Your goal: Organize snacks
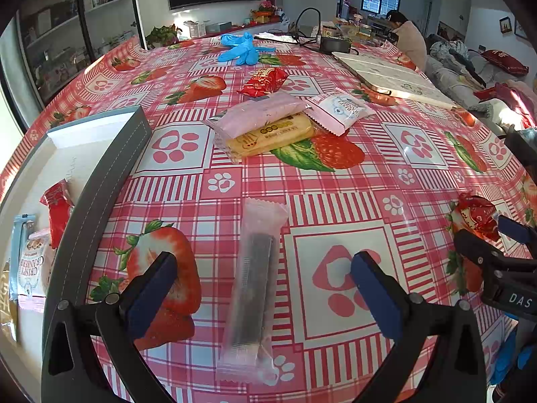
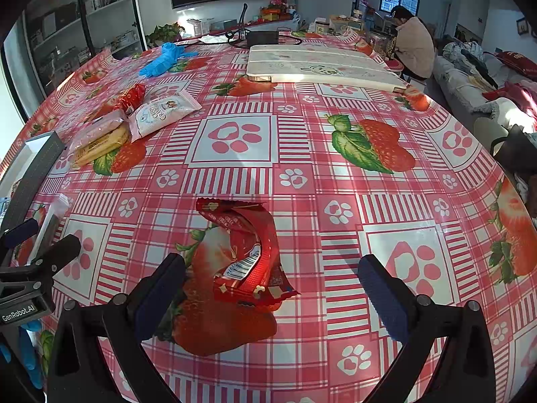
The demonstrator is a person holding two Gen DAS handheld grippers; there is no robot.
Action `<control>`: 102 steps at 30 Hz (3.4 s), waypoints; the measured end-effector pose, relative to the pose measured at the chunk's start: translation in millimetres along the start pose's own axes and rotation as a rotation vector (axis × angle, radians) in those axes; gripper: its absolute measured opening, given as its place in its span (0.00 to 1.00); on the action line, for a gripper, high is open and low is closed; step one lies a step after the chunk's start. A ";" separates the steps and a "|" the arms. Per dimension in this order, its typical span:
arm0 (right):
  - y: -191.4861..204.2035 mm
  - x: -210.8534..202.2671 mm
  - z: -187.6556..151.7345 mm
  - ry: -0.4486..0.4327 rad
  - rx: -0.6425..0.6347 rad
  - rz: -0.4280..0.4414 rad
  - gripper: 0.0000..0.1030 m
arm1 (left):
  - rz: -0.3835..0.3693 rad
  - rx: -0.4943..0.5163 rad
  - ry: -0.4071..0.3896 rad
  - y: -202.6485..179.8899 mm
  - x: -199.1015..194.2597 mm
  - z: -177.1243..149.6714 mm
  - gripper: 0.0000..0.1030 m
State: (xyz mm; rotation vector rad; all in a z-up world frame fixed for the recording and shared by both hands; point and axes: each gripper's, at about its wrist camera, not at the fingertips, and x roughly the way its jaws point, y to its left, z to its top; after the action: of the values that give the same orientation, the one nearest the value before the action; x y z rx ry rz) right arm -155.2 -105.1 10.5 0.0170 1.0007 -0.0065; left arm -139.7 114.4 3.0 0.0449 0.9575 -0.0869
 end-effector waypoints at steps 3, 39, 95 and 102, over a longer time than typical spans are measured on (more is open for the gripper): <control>0.0 0.0 0.0 0.000 0.000 0.000 1.00 | 0.000 0.000 0.000 -0.1 0.0 -0.3 1.00; 0.0 -0.2 -0.2 -0.001 0.000 0.000 1.00 | 0.000 0.000 -0.002 0.1 0.4 -1.2 1.00; -0.7 17.4 33.7 0.195 -0.099 0.052 0.99 | -0.043 0.078 0.154 -9.8 -1.5 11.7 0.85; 6.2 12.2 46.7 0.225 -0.125 0.073 0.32 | -0.136 0.133 0.208 -22.3 -11.1 14.0 0.18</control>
State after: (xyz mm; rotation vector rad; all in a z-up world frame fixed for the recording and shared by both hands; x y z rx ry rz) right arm -109.2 -99.7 25.5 -0.0612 1.2234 0.1273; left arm -136.7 91.7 20.1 0.1128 1.1610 -0.2753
